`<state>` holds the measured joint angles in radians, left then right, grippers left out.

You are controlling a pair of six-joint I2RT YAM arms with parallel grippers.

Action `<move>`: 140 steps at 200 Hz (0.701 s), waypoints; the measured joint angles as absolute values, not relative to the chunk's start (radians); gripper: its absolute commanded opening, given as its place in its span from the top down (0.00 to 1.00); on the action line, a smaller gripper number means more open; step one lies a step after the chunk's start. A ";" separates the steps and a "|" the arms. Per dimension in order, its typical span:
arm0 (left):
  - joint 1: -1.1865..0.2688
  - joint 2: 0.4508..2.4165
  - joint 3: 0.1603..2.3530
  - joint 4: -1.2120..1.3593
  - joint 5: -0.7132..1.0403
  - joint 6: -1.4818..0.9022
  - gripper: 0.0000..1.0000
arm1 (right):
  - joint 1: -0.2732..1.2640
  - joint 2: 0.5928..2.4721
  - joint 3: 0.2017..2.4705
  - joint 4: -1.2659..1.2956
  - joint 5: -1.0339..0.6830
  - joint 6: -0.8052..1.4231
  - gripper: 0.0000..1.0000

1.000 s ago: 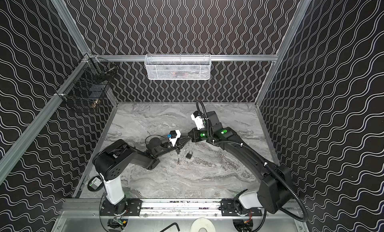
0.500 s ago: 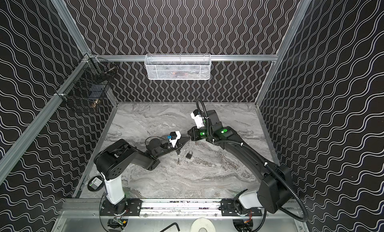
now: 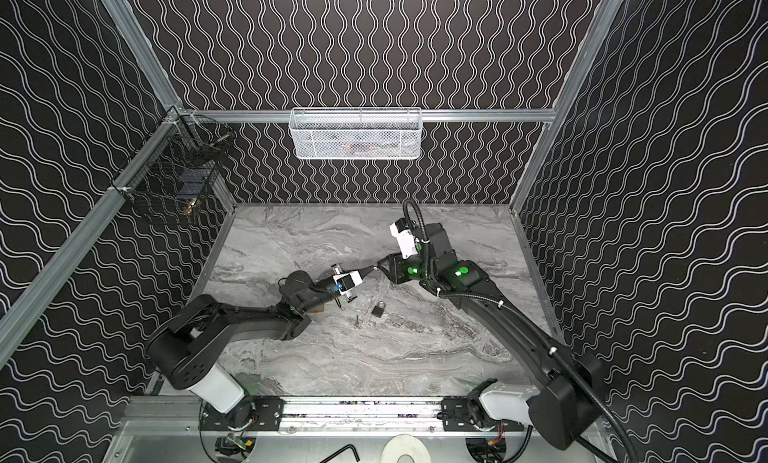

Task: Unlock with the key

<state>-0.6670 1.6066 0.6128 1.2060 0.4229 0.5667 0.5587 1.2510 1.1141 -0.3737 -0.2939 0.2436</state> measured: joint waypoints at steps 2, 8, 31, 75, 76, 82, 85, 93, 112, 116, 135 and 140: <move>-0.667 1.602 0.616 1.195 0.422 0.579 1.00 | 0.558 1.245 1.111 -0.373 -0.292 0.244 0.49; -0.667 1.585 0.628 1.147 0.419 0.629 1.00 | 0.555 1.231 1.104 -0.371 -0.286 0.244 0.49; -0.674 1.522 0.683 0.946 0.373 0.849 1.00 | 0.540 1.163 1.074 -0.369 -0.260 0.246 0.49; -0.728 1.412 0.762 0.664 0.228 1.295 1.00 | 0.430 0.974 0.928 -0.305 -0.268 0.311 0.53; -0.729 1.410 0.764 0.658 0.225 1.303 1.00 | 0.428 0.973 0.927 -0.303 -0.271 0.312 0.53; -0.743 1.396 0.780 0.620 0.204 1.361 1.00 | 0.407 0.965 0.919 -0.293 -0.297 0.324 0.52; -0.751 1.387 0.789 0.597 0.190 1.398 1.00 | 0.400 0.963 0.916 -0.287 -0.309 0.329 0.51; -0.767 1.366 0.809 0.550 0.169 1.471 1.00 | 0.387 0.961 0.910 -0.268 -0.343 0.331 0.49; -0.814 1.317 0.866 0.422 0.104 1.677 1.00 | 0.377 0.966 0.894 -0.208 -0.463 0.332 0.47; -0.825 1.309 0.872 0.405 0.090 1.716 1.00 | 0.377 0.970 0.891 -0.196 -0.485 0.334 0.47; -0.874 1.275 0.890 0.315 0.019 1.890 1.00 | 0.373 0.991 0.881 -0.140 -0.584 0.352 0.46; -0.884 1.266 0.894 0.289 0.004 1.921 1.00 | 0.373 0.997 0.880 -0.128 -0.606 0.358 0.46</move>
<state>-0.8845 1.2663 0.8940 0.2890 0.0040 1.9213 0.3729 0.9970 0.8799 -0.1280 -0.6056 0.3580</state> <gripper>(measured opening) 0.049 0.534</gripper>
